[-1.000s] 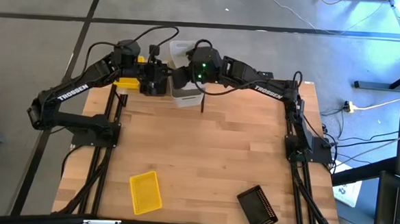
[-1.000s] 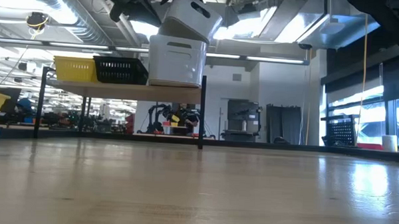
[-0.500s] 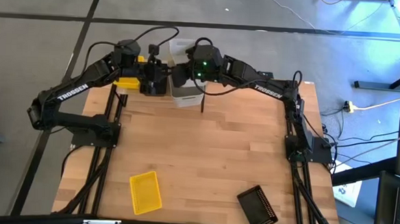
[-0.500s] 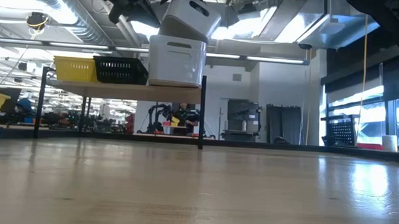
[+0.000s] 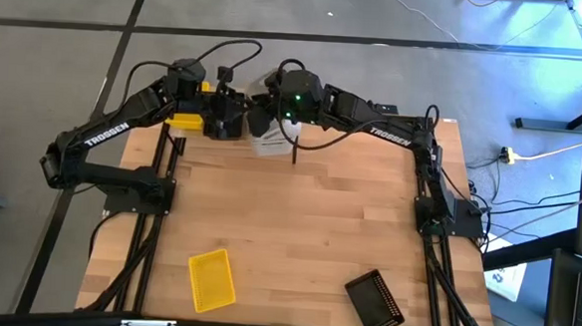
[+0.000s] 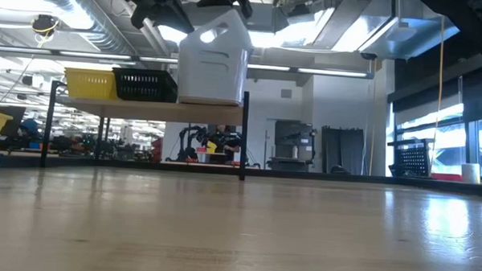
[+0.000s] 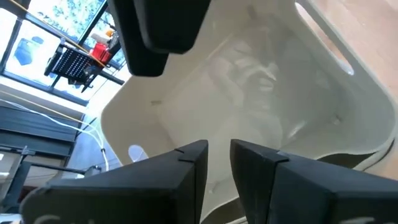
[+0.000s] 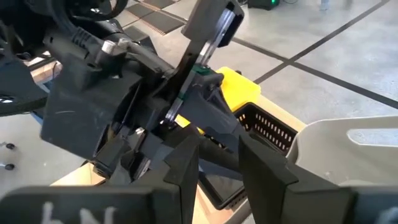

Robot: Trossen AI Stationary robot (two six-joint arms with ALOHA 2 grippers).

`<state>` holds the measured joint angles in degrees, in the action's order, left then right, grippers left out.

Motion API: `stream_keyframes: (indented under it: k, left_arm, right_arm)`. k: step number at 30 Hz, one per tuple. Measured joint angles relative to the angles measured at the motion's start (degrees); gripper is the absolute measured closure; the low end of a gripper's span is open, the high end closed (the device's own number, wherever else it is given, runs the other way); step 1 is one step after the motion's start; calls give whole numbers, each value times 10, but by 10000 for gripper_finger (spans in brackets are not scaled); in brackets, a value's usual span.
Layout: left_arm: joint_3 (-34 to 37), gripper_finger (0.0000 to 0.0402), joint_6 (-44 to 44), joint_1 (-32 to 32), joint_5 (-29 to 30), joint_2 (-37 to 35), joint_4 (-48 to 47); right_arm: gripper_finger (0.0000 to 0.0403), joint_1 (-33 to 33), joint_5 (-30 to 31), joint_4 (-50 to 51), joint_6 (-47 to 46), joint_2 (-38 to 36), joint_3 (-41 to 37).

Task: Stack baskets on shelf by color
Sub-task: Stack the gray bin on top of the other gray bin on the shelf

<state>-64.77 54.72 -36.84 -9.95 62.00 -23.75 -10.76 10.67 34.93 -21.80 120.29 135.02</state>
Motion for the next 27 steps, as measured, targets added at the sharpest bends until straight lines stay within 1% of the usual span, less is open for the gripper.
stream_keyframes:
  k: [8,14,17,21,24,26,27]
  left_arm:
    - [0,336,-1,0,18,-1,4]
    - [0,336,-35,0,30,-18,3]
    - [0,336,-69,0,29,-30,3]
    - [0,336,-146,0,22,-41,1]
    - [0,336,-209,0,12,-42,-7]
    - [0,336,-245,0,11,-42,-29]
    - [0,336,-253,0,8,-42,-40]
  right_arm:
    - [291,0,1,0,-2,-2,0]
    - [291,0,9,1,-18,-39,0]
    - [291,0,45,29,-16,-62,0]
    - [291,-3,91,121,-24,-89,0]
    - [291,-11,88,171,-31,-98,0]
    - [291,-18,64,192,13,-99,0]
    - [291,-22,47,199,51,-99,0]
